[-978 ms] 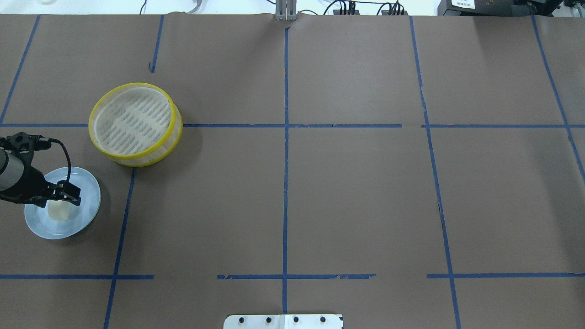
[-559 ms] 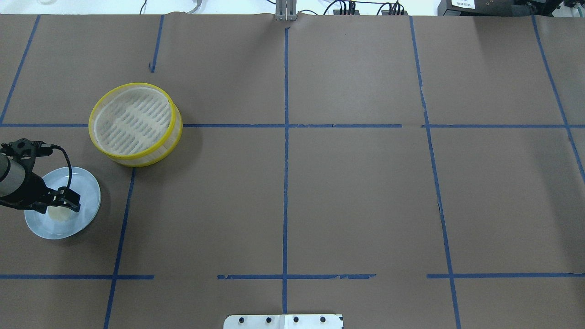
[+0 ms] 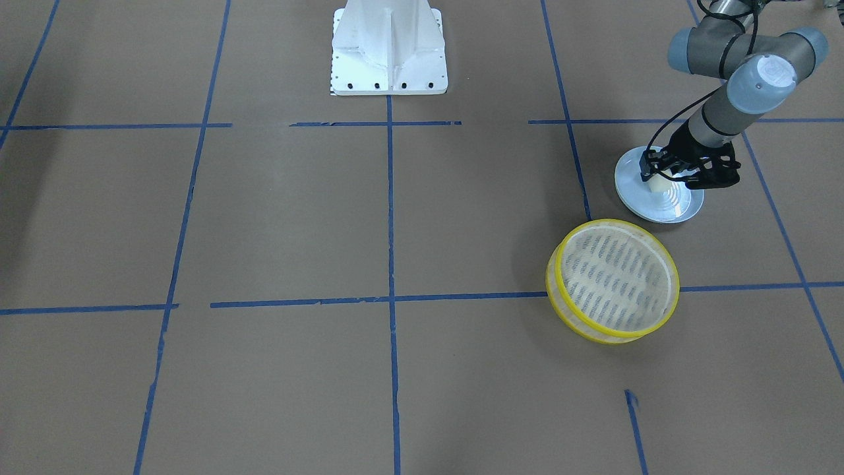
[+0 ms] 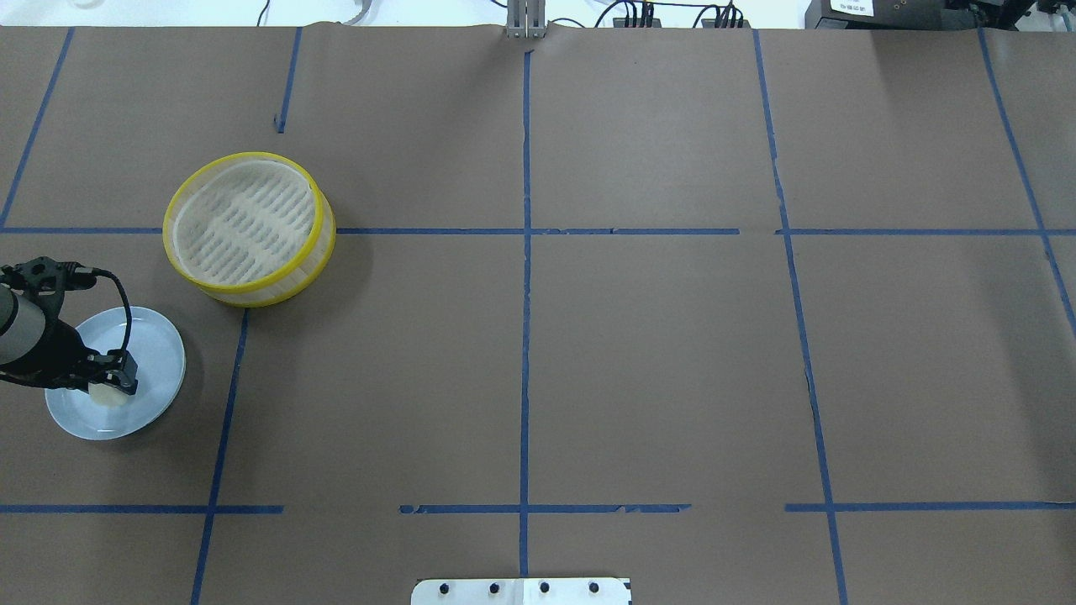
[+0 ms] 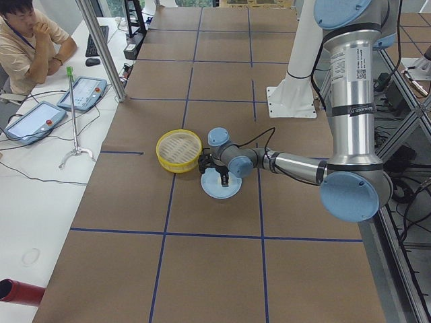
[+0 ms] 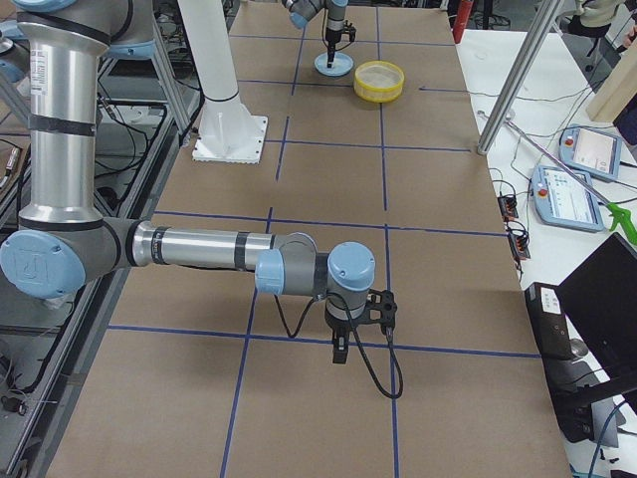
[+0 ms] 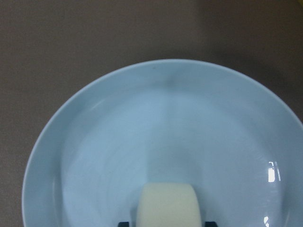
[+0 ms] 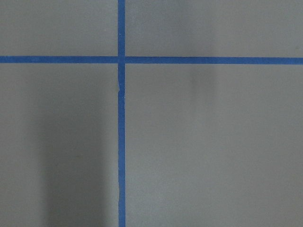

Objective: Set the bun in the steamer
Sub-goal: 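Lower the left gripper and close it on the bun, then lift the bun and carry it with the left gripper over the steamer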

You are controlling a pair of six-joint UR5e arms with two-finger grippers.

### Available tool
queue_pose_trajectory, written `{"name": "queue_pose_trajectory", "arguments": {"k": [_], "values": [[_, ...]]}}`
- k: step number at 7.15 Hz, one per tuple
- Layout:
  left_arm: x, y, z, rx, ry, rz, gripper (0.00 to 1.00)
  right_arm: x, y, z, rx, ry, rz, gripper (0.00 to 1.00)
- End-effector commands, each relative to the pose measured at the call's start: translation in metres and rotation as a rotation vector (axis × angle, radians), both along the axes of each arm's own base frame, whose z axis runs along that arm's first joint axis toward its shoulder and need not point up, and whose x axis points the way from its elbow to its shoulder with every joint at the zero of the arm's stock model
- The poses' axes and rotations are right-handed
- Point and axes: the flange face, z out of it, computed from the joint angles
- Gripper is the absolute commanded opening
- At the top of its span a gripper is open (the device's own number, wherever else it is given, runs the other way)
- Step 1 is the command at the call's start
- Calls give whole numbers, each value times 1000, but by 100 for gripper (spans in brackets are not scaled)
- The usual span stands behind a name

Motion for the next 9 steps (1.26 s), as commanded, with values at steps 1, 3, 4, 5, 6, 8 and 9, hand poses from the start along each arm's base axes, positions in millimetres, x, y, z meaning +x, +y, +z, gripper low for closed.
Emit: {"name": "queue_pose_trajectory", "arguments": {"k": [1,3,4,5,6,8,9], "values": [[-1,1,-4,5,5,0,35,0,0,0,0,0,0,100],[-18,1,-49,53,59,-25,30,0,0,0,0,0,0,100],[-49,-11,-78,86,91,-89,30,0,0,0,0,0,0,100],[-75,-34,-98,121,116,-163,31,0,0,0,0,0,0,100],[-65,-53,-120,160,144,-170,31,0,0,0,0,0,0,100],[-42,-93,-126,168,149,-177,31,0,0,0,0,0,0,100],[-29,-120,-128,164,143,-187,31,0,0,0,0,0,0,100]]}}
